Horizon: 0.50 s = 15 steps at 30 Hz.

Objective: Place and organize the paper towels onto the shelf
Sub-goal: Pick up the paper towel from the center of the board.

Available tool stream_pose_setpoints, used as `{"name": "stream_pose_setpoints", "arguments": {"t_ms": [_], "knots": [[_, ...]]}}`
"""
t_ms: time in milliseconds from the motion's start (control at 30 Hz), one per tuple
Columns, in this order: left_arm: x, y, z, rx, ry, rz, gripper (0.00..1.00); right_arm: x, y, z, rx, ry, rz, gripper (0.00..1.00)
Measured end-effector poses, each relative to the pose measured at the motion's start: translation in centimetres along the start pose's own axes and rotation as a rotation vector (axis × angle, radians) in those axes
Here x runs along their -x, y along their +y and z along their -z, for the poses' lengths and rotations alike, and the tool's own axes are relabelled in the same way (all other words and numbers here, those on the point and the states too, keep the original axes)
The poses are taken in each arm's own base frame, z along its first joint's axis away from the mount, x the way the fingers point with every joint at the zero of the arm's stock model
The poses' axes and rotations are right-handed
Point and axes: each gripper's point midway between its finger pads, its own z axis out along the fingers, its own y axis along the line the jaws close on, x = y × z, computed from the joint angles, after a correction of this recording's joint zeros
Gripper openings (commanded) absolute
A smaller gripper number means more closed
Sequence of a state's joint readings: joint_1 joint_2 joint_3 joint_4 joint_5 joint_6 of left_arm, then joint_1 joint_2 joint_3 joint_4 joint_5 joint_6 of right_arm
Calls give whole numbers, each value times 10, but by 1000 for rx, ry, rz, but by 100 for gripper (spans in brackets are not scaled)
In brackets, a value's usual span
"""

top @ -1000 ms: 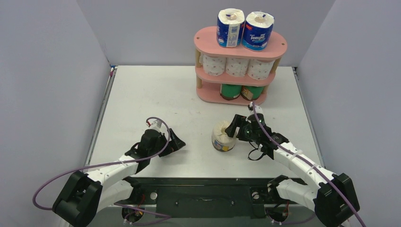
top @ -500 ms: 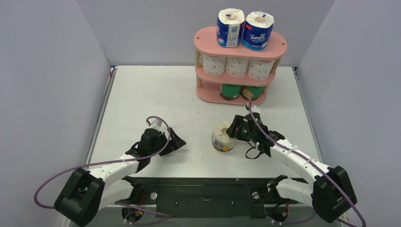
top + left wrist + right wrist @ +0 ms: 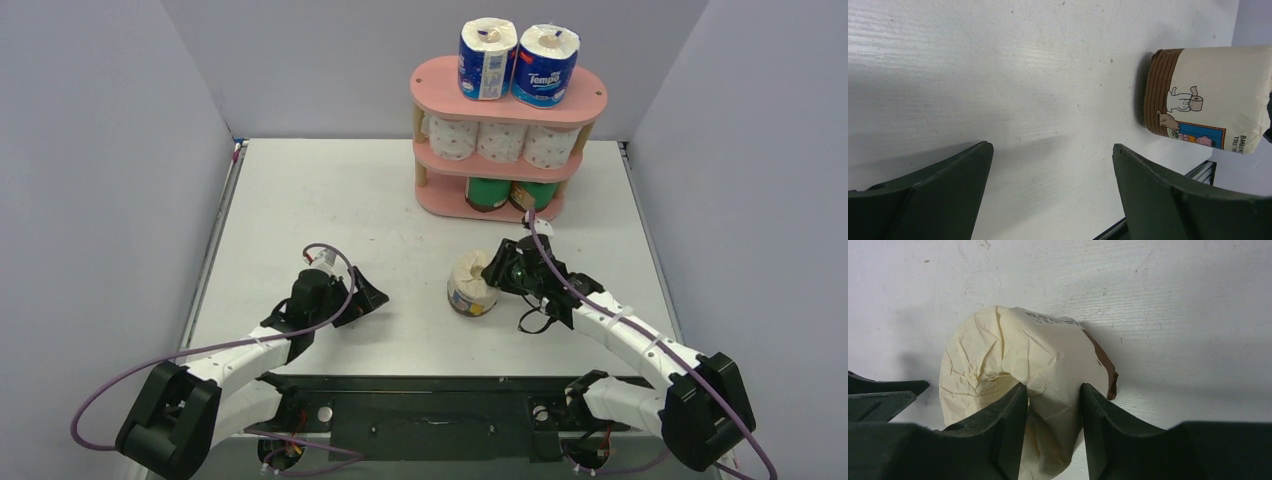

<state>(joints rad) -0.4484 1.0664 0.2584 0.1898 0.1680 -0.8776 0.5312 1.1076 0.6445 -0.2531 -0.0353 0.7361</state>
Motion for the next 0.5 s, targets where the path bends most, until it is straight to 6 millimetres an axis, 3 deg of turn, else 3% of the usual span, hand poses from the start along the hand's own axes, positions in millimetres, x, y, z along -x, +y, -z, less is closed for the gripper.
{"name": "stream_pose_setpoints", "arguments": {"t_ms": [333, 500], "knots": [[6, -3, 5, -20, -14, 9, 88, 29, 12, 6, -4, -88, -87, 35], [7, -3, 7, -25, -19, 8, 88, 55, 28, 1, 5, -143, -128, 35]]}}
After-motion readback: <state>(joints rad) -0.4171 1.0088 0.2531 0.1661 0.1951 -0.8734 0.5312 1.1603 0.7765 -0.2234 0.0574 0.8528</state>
